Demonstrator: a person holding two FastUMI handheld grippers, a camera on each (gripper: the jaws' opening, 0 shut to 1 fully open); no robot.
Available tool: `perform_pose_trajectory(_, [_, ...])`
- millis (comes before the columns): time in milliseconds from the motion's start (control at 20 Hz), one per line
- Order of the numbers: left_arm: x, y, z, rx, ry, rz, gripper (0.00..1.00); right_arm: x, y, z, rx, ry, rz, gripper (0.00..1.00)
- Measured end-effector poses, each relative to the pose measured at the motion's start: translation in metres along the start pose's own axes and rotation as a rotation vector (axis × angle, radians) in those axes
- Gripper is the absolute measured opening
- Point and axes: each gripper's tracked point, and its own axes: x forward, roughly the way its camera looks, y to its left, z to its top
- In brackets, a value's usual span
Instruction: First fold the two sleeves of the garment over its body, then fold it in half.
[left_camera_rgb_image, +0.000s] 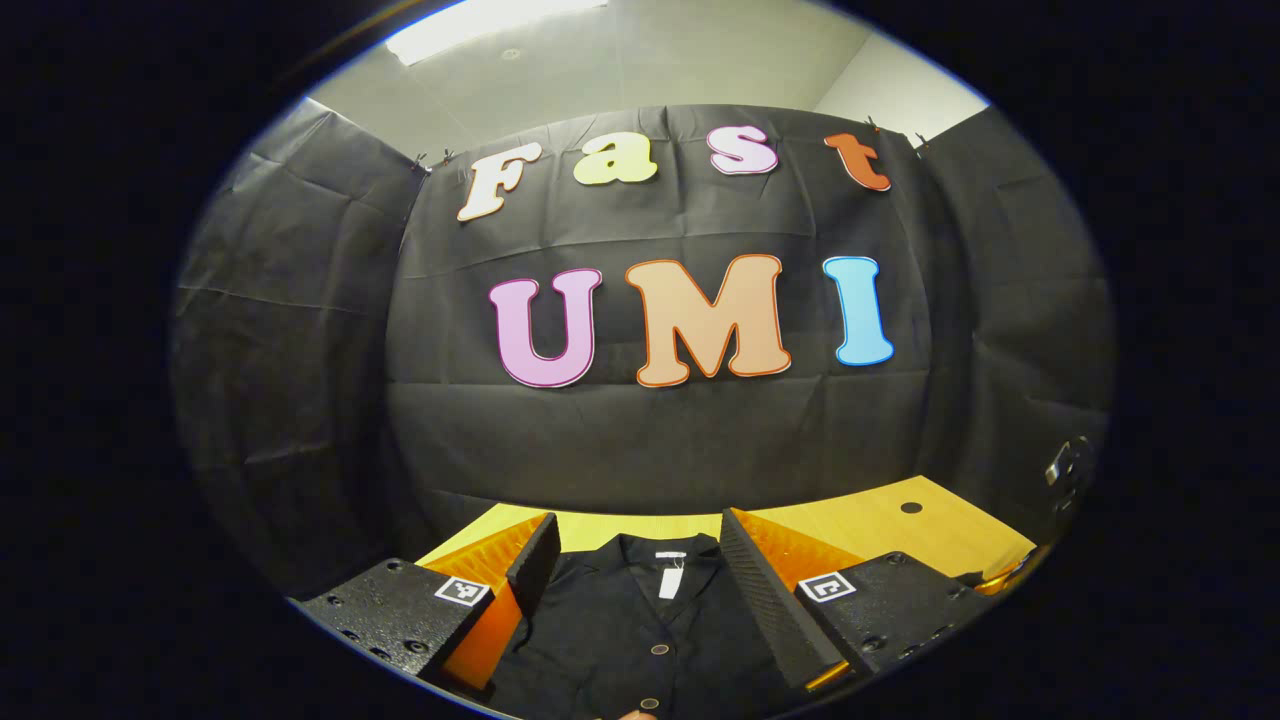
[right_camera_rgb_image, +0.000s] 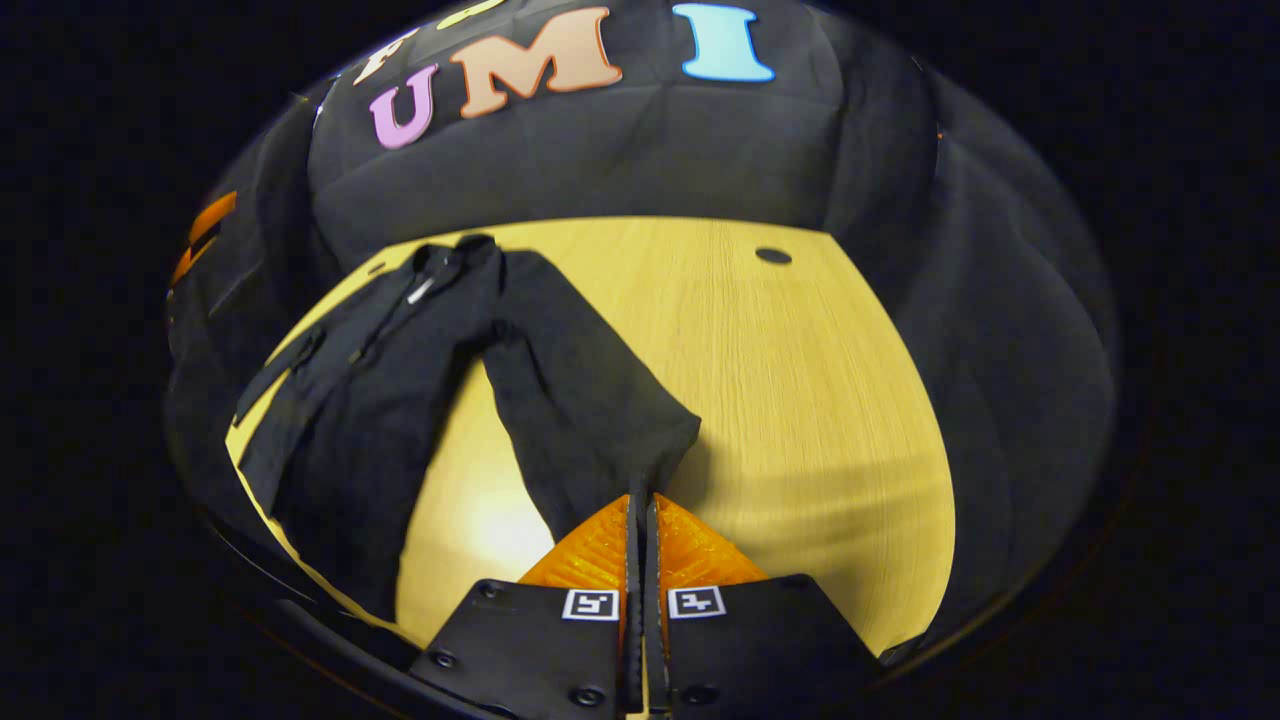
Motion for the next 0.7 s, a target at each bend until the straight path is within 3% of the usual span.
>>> perform_pose_trajectory(150, [0.006,0.021,-0.001,-0.020,-0.006,-0.015,0.99,-0.018,0.031,0.046,-0.007,-0.085,0.014,0.04])
perform_pose_trajectory(350, [0.010,0.067,0.005,-0.012,-0.031,-0.006,0.96,-0.028,0.104,0.099,0.021,-0.175,0.085,0.04])
perform_pose_trajectory(700, [0.015,0.134,-0.007,-0.012,-0.012,0.025,0.98,-0.023,0.211,0.162,-0.050,-0.238,0.168,0.04])
